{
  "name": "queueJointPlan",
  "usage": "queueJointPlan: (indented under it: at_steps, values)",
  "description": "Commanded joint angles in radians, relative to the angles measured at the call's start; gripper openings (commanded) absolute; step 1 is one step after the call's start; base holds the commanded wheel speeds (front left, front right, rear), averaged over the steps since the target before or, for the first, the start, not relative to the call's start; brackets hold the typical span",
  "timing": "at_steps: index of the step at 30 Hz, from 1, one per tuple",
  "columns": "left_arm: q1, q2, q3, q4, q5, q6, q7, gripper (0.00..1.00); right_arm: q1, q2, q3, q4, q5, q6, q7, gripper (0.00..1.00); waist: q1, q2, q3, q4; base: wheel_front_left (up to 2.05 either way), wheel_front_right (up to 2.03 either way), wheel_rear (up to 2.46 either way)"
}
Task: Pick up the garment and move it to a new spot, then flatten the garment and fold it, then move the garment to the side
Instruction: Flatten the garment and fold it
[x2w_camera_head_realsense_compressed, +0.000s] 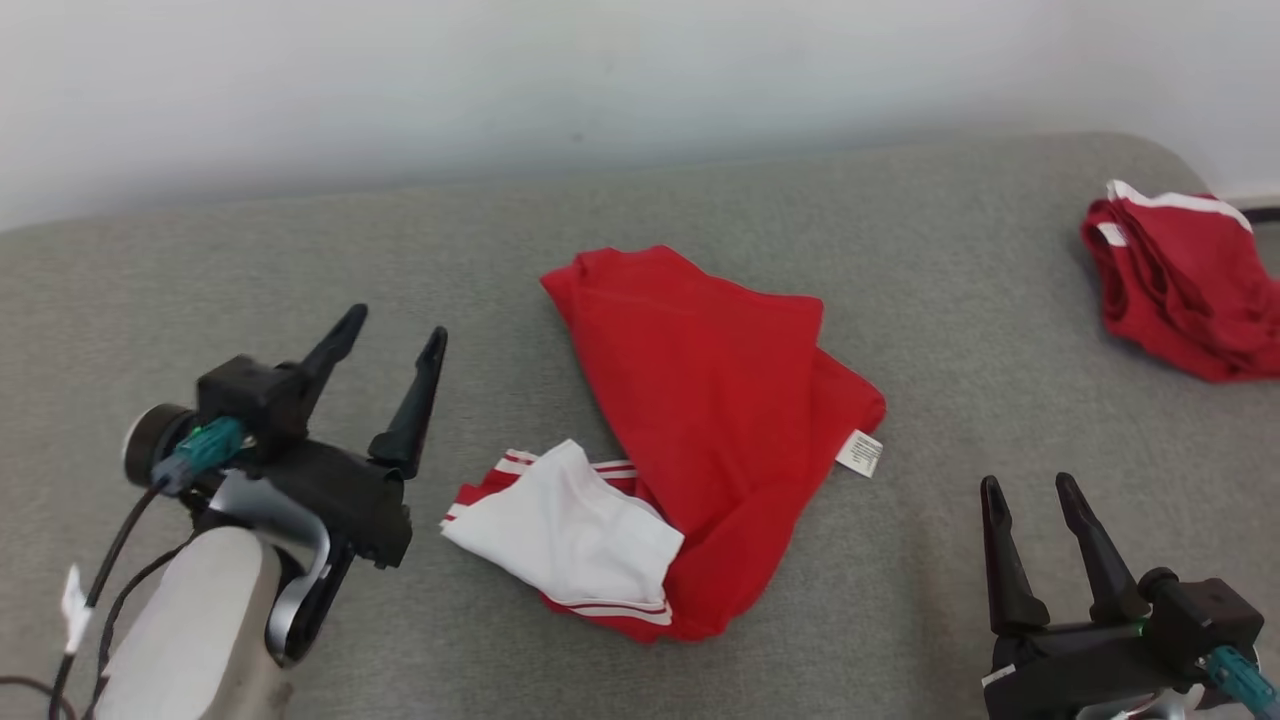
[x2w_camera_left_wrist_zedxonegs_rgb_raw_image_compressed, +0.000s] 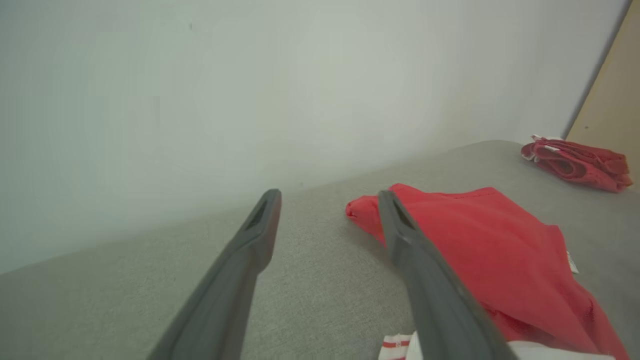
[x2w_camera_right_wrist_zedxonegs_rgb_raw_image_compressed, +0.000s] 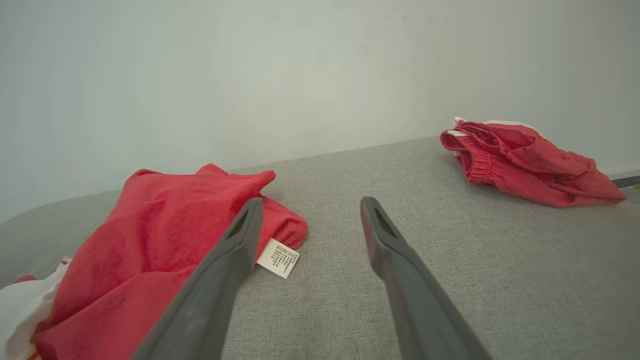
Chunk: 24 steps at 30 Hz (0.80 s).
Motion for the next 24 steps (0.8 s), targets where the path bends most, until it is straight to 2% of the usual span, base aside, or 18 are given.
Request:
queueJointPlan:
  at_steps: [1,7,18,21,22,23,24]
  values:
    - [-0.016,0.012,-0.019,0.019,-0.021,0.001,0.016,1.0,-0.014,0.004,-0.001,0.001,-0.009,0.001,0.0,1.0,-0.0001,0.0,0.043,-0.045,0.0,0.0,0.0]
    - [-0.082,0.042,-0.134,0.128,-0.091,0.001,0.05,1.0,-0.031,0.015,-0.01,0.006,-0.022,0.001,0.0,1.0,-0.0001,0.0,0.08,-0.087,0.0,0.0,0.0]
    - [-0.12,0.081,-0.369,0.338,-0.219,0.001,0.093,1.0,-0.051,0.014,-0.015,0.02,-0.026,0.001,0.0,1.0,-0.0001,0.0,0.093,-0.11,0.0,0.0,0.0]
    - [-0.114,0.073,-0.435,0.372,-0.264,0.001,0.1,1.0,-0.052,0.015,-0.016,0.02,-0.027,0.001,0.0,1.0,-0.0001,0.0,0.09,-0.116,0.0,0.0,0.0]
    - [-0.112,0.068,-0.456,0.378,-0.279,0.0,0.107,0.85,-0.05,0.016,-0.017,0.019,-0.026,0.001,0.0,1.0,-0.0001,0.0,0.088,-0.117,0.0,0.0,0.0]
    - [-0.114,0.067,-0.478,0.379,-0.29,0.0,0.11,0.38,-0.047,0.016,-0.018,0.017,-0.026,0.001,0.0,1.0,-0.0001,0.0,0.087,-0.117,0.0,0.0,0.0]
    - [-0.119,0.068,-0.498,0.377,-0.302,0.0,0.103,0.12,-0.044,0.015,-0.019,0.016,-0.026,0.001,0.0,1.0,-0.0001,0.0,0.086,-0.117,0.0,0.0,0.0]
